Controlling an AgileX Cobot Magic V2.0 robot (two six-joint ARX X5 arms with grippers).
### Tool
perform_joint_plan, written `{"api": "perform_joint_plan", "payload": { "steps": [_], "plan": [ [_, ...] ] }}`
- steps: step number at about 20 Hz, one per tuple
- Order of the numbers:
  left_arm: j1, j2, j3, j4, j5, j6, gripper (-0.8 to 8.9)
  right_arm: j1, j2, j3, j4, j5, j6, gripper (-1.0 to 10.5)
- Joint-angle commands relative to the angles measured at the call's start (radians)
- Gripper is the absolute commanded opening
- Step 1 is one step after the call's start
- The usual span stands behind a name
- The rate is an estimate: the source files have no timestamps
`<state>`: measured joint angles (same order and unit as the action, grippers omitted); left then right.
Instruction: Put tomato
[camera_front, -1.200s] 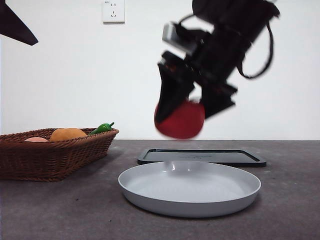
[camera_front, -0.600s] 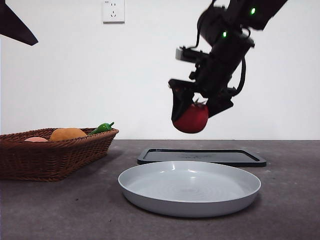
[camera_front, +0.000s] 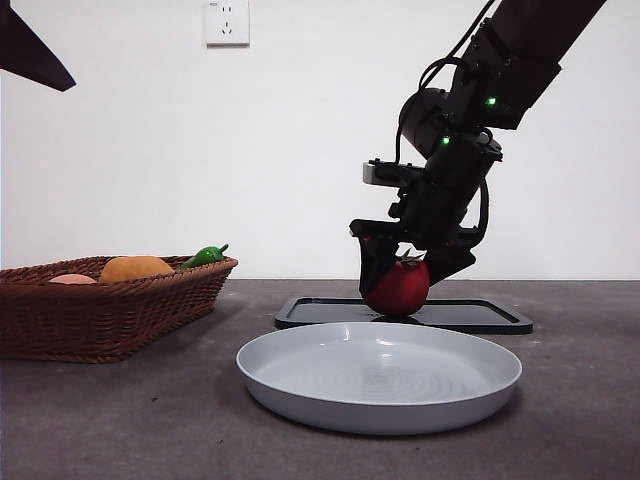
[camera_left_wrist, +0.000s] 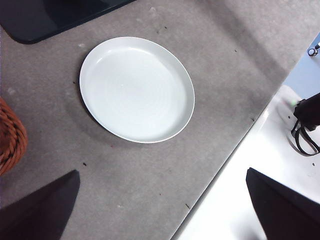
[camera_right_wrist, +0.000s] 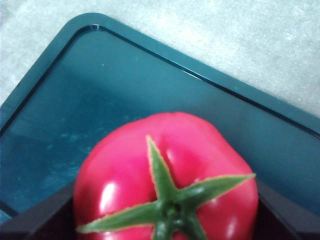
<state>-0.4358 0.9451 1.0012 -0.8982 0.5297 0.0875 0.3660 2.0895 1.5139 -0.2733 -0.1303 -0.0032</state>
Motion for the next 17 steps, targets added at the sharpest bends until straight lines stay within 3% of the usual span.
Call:
{"api": "perform_joint_plan", "payload": {
  "steps": [1,5,11,17],
  "plan": [
    [-0.004,0.005,0.021,0.000,0.006,0.008,5.30,0.004,0.028,0.024,-0.006,0.000,-0.005,2.8],
    [-0.004,0.005,0.021,0.000,0.006,0.008,5.30,0.005,0.028,0.024,-0.019,0.000,-0.003,4.9],
    [-0.004,0.005,0.021,0.000,0.006,0.008,5.30,0.005,-0.020,0.026,-0.077,0.001,0.026,5.3],
    [-0.004,0.005,0.021,0.000,0.006,0.008,5.30,0.004,-0.251,0.026,-0.267,-0.003,0.022,5.4]
  ]
}}
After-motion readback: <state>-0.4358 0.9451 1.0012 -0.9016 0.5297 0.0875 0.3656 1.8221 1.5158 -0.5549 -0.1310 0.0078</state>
